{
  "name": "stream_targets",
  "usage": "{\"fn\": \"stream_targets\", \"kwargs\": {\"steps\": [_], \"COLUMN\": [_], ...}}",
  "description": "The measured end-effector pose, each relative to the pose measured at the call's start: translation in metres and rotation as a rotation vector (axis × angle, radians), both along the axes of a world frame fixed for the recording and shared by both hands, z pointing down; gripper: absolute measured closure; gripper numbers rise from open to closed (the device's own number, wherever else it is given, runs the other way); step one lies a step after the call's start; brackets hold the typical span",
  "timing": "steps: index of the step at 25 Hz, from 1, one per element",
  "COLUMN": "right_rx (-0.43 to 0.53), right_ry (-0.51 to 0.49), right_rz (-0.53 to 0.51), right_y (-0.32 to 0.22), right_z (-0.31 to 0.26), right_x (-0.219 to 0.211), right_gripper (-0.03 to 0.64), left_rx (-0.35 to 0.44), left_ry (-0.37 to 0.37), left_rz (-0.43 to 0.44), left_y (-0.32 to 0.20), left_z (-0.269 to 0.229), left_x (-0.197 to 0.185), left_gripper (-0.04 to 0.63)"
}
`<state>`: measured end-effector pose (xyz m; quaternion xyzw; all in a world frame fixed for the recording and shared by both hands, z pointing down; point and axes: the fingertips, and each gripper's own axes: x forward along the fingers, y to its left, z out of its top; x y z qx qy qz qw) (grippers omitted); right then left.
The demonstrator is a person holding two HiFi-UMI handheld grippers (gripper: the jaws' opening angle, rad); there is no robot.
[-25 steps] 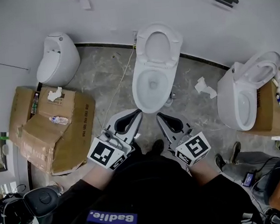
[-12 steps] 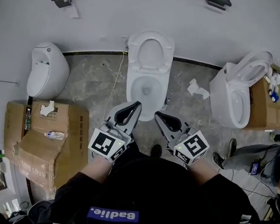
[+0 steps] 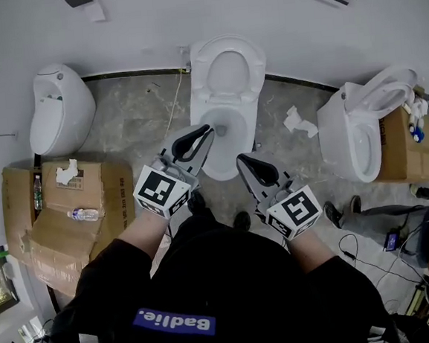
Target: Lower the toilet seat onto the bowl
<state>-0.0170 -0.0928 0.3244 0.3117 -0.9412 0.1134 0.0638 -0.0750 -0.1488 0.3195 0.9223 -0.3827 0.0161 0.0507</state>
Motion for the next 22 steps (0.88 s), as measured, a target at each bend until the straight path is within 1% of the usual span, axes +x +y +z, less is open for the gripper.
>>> {"fn": "stream_targets", "kwargs": {"steps": [4,6,9,13,17,19,22], "right_rx": [-0.013,-0.014,-0.028,-0.048,-0.067,-0.078,-0.095], "right_ry": [0.029,0.04,0.051,0.056,0.046,0.042,0.031], "right_rz": [0.042,0.068,0.087,0.077,0.055,0.037,0.018], "right_y": [-0.012,-0.02,-0.025,-0.023,-0.025,-0.026,-0.029], "right_z": [0.005,0.007,0.013,0.021,0.033,0.042,0.054], "right_x": [-0.004,-0.007,-0.011,-0.01,-0.004,-0.003,-0.001], "right_gripper": [0.589,0.589,0.589,0.589,0.589,0.589,0.589], "left_rx": [0.011,0.018,0.007,0.003,0.04,0.032,0.023], "left_ry": [-0.042,-0.054,-0.059,-0.083,-0.158,-0.18,-0.225], "left_rz": [0.024,0.037,0.045,0.041,0.048,0.041,0.018], "left_y": [-0.037,-0.058,-0.081,-0.104,-0.135,-0.154,-0.184], "left_z": [0.017,0.023,0.035,0.048,0.062,0.073,0.087], "left_x": [-0.014,-0.02,-0.025,-0.023,-0.012,-0.011,-0.014], "left_gripper": [0.575,0.557,0.53,0.511,0.505,0.492,0.491]}}
